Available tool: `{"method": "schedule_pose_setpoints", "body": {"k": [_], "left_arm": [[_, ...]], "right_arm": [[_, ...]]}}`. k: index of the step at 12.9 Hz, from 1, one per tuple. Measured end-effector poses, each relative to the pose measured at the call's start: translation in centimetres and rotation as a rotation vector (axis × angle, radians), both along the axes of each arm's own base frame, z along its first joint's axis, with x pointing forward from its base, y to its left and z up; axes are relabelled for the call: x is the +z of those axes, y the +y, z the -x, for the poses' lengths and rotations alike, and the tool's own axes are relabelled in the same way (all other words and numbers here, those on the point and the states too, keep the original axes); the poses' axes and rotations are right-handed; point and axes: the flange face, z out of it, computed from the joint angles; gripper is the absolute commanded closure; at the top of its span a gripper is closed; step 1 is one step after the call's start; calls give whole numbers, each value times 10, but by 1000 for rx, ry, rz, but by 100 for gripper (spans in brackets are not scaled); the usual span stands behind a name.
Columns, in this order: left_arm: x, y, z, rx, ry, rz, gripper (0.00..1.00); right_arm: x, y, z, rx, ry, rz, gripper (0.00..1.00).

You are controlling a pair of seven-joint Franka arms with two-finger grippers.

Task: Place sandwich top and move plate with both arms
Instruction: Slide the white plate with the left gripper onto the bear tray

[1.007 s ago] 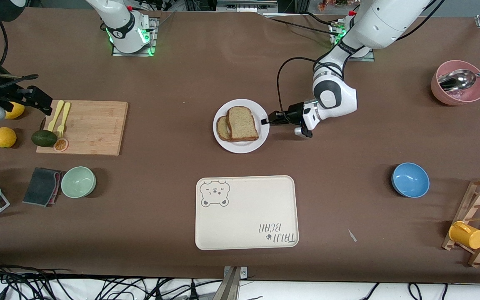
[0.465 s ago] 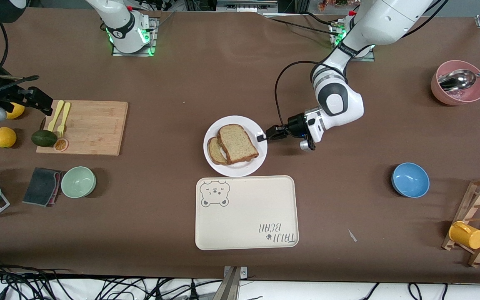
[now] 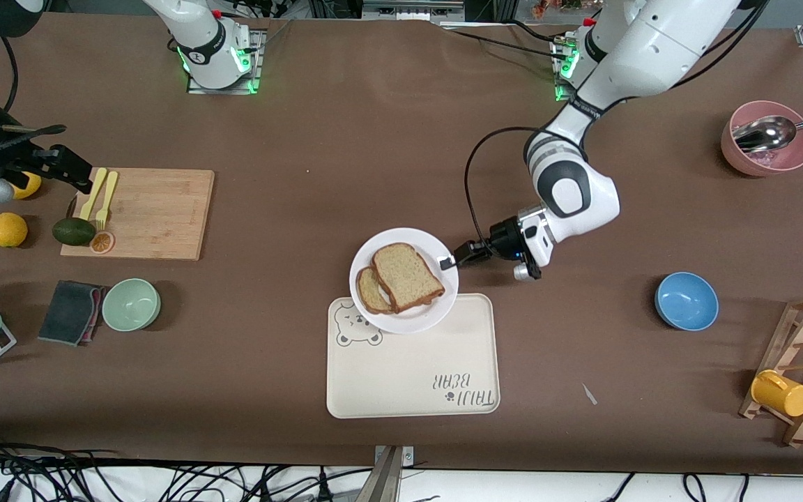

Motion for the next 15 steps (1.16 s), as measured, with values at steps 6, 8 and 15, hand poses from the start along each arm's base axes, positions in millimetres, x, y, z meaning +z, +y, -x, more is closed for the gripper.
{"method": "schedule_pose_setpoints", "body": {"k": [6,8,15], "left_arm": [[-27,3,-59,25,72,-67,100],[-37,3,-74,52,85,-70,100],[-59,11,-114,118,59,-96,100]], "right_arm": [[-1,2,1,-12,13,-45,0],[-2,2,2,-13,19,-48,0],[-3,2,2,-13,20,-49,0]]}}
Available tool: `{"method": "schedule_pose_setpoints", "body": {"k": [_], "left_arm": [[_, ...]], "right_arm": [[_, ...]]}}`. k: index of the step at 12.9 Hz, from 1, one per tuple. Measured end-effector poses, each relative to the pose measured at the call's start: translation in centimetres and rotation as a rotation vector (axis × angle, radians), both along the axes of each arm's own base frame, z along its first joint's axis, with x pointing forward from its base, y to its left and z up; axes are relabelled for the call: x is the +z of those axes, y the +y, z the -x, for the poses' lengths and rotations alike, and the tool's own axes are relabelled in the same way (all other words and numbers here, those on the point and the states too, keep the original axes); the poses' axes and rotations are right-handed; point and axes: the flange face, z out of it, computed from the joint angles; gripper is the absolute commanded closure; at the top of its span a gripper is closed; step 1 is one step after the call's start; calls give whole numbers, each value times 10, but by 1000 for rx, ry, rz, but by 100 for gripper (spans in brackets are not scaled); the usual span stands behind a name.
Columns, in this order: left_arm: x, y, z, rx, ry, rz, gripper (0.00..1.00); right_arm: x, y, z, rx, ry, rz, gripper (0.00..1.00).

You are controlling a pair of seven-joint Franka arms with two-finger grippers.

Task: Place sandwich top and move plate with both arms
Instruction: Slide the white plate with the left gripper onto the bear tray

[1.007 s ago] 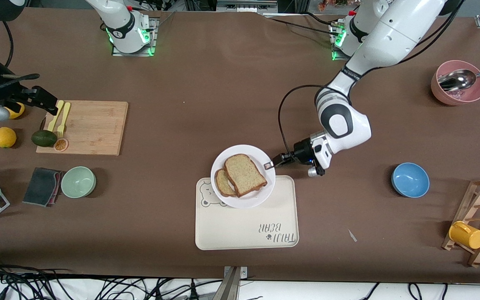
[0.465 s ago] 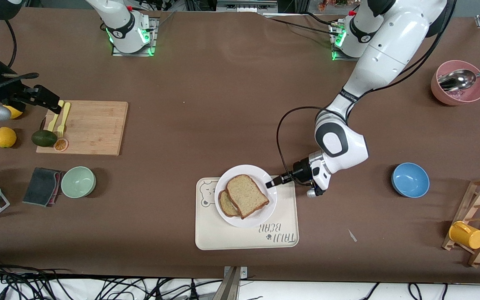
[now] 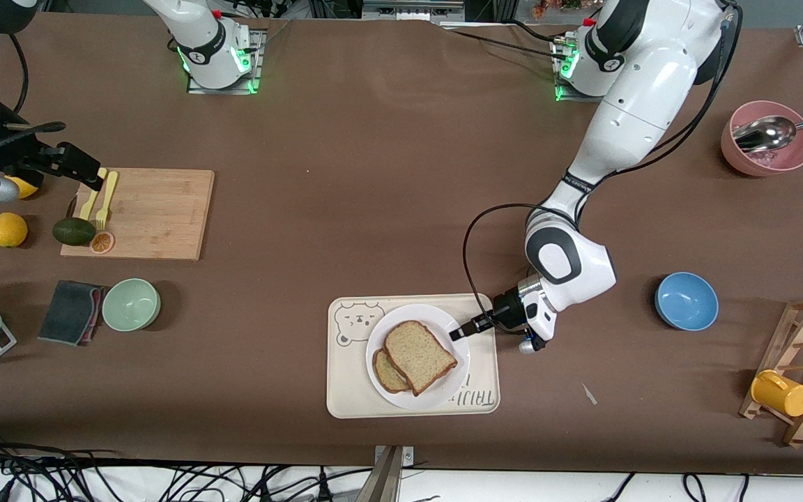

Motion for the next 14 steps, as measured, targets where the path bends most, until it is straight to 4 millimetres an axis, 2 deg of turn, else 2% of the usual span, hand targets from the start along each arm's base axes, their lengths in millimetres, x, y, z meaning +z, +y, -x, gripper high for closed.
{"method": "schedule_pose_setpoints", "body": {"k": [2,4,5,6,7,8,12,14], "left_arm": [[-2,-4,-2,0,-9,-12,79],[1,-5,-5,4,-18,-13,52],[2,-4,-6,7,-22,-15,43],[3,-2,-8,6,-27,-20,27],[3,-1,-9,-2,-32,-29,19],[4,0,-9,-6,-34,-33,16],[2,2,-8,-42,-45,-71,15],[8,5,-3,-47,-39,-78,13]], "right_arm": [[0,0,0,0,-1,0,0],[0,0,0,0,-2,0,0],[0,0,0,1,-2,0,0],[0,0,0,1,-2,0,0],[0,1,0,1,-3,0,0],[0,1,0,2,-5,0,0],[1,1,-1,3,-8,-1,0],[1,1,-1,3,-10,-1,0]]}}
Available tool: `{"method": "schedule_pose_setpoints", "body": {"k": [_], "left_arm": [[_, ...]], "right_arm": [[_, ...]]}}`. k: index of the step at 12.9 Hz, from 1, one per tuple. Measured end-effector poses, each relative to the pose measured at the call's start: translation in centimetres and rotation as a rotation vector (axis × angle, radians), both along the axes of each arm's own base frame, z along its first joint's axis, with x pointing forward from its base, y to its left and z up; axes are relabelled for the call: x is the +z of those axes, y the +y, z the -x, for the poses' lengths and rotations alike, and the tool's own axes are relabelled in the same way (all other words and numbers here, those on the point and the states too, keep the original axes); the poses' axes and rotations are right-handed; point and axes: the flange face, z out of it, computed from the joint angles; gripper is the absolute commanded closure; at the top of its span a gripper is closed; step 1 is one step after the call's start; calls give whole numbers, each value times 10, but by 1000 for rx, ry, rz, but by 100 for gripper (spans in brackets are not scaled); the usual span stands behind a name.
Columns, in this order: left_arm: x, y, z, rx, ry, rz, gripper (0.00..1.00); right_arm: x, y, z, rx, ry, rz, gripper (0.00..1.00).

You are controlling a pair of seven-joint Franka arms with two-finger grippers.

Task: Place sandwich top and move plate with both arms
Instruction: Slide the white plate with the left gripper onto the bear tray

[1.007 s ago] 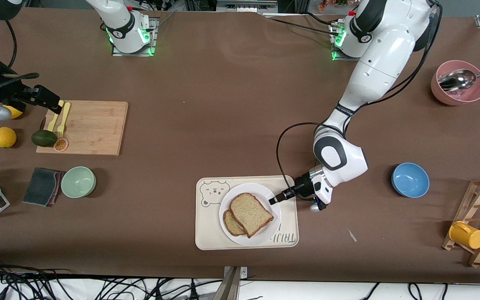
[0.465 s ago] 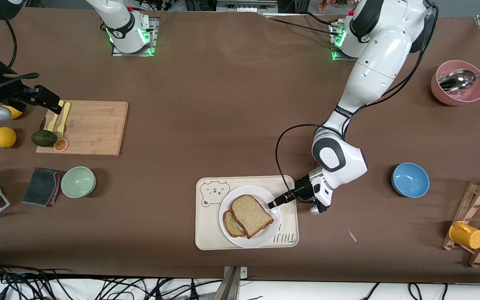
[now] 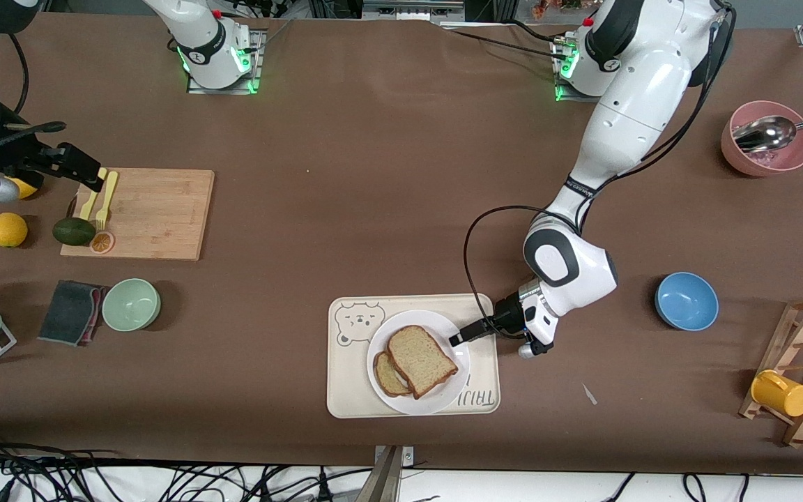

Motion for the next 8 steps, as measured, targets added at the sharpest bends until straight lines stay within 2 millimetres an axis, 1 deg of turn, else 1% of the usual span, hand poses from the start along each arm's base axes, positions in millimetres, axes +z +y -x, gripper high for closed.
{"method": "schedule_pose_setpoints", "body": {"k": [3,5,8], "left_arm": [[28,9,15,-2,12,5,11],[43,14,28,-7,19,-2,5],[67,22,52,-19,28,-22,1]], "right_arm": [[0,0,0,0,-1,0,0],[0,0,0,0,-3,-2,0],[1,0,-1,0,-7,-3,0]]}}
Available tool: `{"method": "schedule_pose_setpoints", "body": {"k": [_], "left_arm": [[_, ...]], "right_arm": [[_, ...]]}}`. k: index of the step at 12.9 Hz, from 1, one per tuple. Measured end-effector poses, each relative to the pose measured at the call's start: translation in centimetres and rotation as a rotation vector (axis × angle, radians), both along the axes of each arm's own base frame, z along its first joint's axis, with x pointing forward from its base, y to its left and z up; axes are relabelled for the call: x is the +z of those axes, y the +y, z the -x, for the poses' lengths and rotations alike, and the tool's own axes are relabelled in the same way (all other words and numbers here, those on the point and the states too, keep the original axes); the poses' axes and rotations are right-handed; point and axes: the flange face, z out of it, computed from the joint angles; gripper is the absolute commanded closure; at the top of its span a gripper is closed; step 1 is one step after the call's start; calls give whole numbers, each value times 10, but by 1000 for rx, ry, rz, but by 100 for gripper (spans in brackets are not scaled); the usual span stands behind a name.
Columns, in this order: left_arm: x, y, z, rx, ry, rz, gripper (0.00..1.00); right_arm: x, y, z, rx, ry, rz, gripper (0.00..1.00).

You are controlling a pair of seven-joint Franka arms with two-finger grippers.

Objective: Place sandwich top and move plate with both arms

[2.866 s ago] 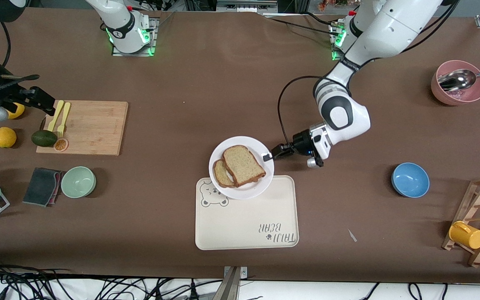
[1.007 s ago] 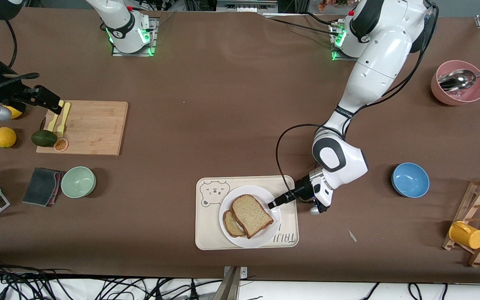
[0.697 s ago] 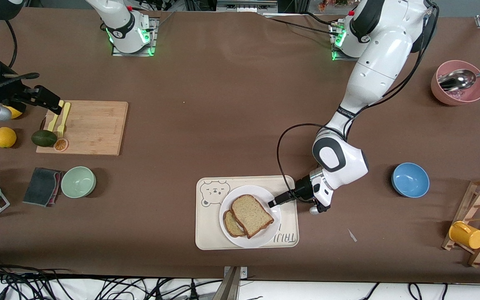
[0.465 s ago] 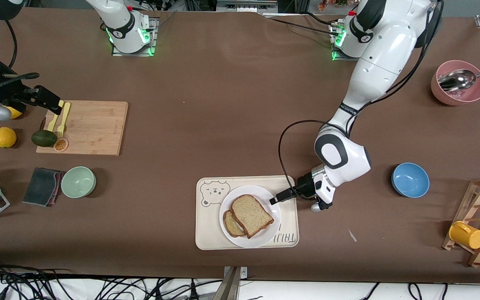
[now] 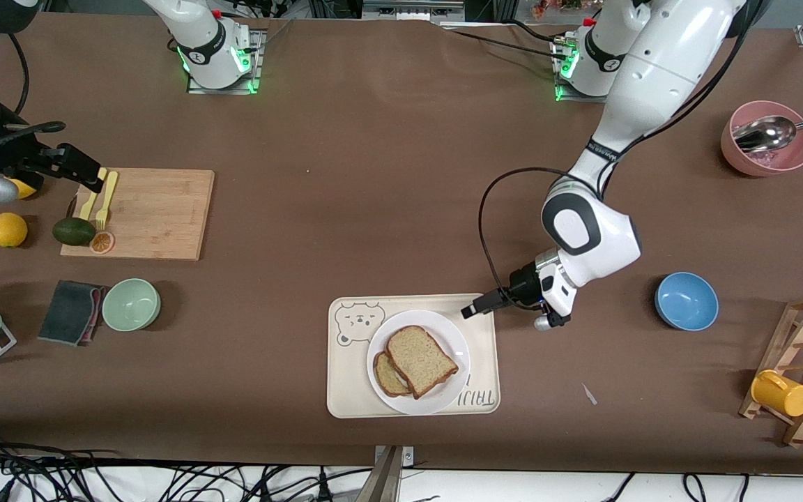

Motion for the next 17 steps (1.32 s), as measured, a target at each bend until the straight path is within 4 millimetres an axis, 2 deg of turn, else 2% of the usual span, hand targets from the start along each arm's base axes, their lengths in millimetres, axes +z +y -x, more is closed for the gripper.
{"method": "schedule_pose_setpoints", "body": {"k": [3,5,8,13,17], "left_arm": [[31,21,24,-30,-2,-21,1],[42,38,41,-54,1,-54,1],[44,63,73,-79,22,-115,0],[45,124,119,-100,50,-233,0],[48,164,128,-243,53,-359,0]], "right_arm": [[0,0,0,0,-1,0,0],[0,0,0,0,-1,0,0],[0,0,0,1,-2,0,0],[0,1,0,2,-4,-1,0],[0,1,0,2,-5,-1,0]]}}
